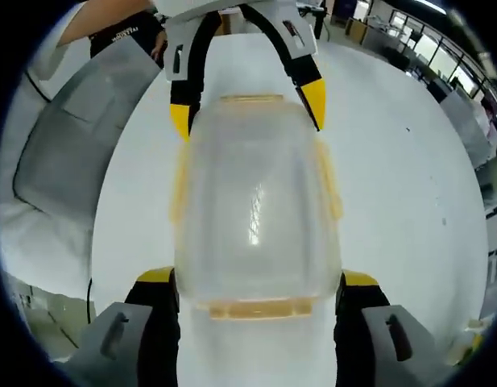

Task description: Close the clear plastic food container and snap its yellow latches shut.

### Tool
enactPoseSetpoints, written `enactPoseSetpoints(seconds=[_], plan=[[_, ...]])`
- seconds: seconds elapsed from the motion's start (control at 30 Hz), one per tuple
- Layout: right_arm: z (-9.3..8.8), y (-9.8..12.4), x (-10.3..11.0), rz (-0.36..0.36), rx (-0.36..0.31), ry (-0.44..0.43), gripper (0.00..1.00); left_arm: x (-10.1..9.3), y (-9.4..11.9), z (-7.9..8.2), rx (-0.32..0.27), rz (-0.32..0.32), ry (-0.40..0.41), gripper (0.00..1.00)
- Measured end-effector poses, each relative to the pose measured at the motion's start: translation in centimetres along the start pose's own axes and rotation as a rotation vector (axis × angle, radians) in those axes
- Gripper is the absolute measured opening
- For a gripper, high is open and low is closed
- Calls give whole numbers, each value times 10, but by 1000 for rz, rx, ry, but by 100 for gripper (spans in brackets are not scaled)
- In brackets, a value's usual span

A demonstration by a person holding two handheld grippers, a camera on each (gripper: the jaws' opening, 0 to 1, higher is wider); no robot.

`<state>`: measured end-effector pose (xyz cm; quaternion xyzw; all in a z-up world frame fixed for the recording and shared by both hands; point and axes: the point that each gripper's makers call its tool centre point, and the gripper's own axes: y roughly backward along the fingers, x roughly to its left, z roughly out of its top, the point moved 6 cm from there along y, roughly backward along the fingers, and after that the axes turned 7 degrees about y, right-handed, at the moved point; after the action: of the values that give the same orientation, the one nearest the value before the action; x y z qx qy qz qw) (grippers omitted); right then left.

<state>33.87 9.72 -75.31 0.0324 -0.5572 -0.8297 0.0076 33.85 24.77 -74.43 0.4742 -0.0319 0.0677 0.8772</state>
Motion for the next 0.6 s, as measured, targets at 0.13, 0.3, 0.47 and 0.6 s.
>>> enactPoseSetpoints(seconds=[0.13, 0.3, 0.47, 0.6], plan=[[6, -2, 1, 0, -8, -4, 76, 0, 3, -4, 9, -1, -6, 72], [16, -7, 2, 1, -6, -3, 76, -1, 7, -12, 30, 1, -11, 72], [28, -11, 4, -3, -15, -3, 76, -3, 16, -26, 23, 7, -10, 72], [44, -18, 8, -7, -36, -9, 76, -5, 26, -40, 16, 8, -15, 72]])
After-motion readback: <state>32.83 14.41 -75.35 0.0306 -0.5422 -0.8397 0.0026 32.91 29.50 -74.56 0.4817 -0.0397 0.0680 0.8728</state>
